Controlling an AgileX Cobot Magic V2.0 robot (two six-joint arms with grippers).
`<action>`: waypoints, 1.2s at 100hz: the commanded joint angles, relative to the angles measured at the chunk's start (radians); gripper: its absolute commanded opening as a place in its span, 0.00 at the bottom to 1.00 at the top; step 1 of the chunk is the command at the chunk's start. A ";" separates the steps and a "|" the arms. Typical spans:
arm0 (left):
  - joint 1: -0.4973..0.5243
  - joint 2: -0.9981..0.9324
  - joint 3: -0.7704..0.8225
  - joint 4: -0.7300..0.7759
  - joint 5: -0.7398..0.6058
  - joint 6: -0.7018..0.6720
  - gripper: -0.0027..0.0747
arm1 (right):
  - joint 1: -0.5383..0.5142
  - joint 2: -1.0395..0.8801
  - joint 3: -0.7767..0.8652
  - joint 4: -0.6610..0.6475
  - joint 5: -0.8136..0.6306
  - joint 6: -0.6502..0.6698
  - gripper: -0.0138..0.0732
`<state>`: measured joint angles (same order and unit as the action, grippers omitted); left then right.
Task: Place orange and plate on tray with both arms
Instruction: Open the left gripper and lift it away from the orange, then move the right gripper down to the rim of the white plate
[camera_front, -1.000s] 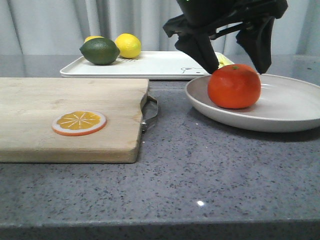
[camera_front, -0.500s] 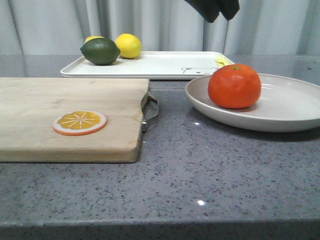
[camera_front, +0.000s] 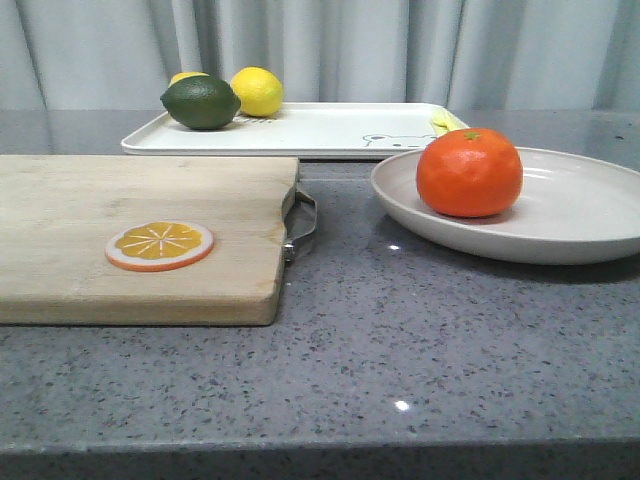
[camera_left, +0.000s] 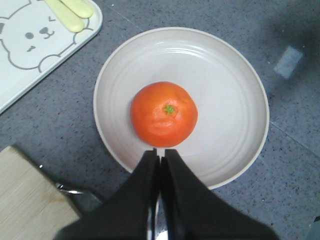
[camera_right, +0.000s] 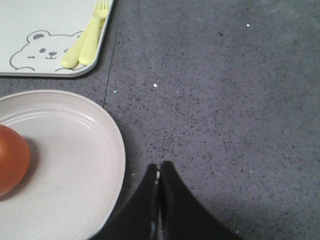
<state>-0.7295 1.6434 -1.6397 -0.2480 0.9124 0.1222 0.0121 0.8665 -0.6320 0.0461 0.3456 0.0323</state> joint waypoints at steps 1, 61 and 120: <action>0.021 -0.103 0.033 -0.009 -0.083 -0.011 0.01 | -0.003 0.024 -0.081 -0.001 0.035 -0.007 0.15; 0.151 -0.606 0.585 -0.011 -0.206 -0.091 0.01 | 0.008 0.364 -0.368 0.119 0.336 -0.008 0.52; 0.159 -0.820 0.685 -0.011 -0.221 -0.091 0.01 | 0.038 0.634 -0.490 0.136 0.400 -0.008 0.52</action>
<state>-0.5731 0.8337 -0.9279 -0.2447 0.7609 0.0391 0.0518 1.5258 -1.0873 0.1743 0.7724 0.0323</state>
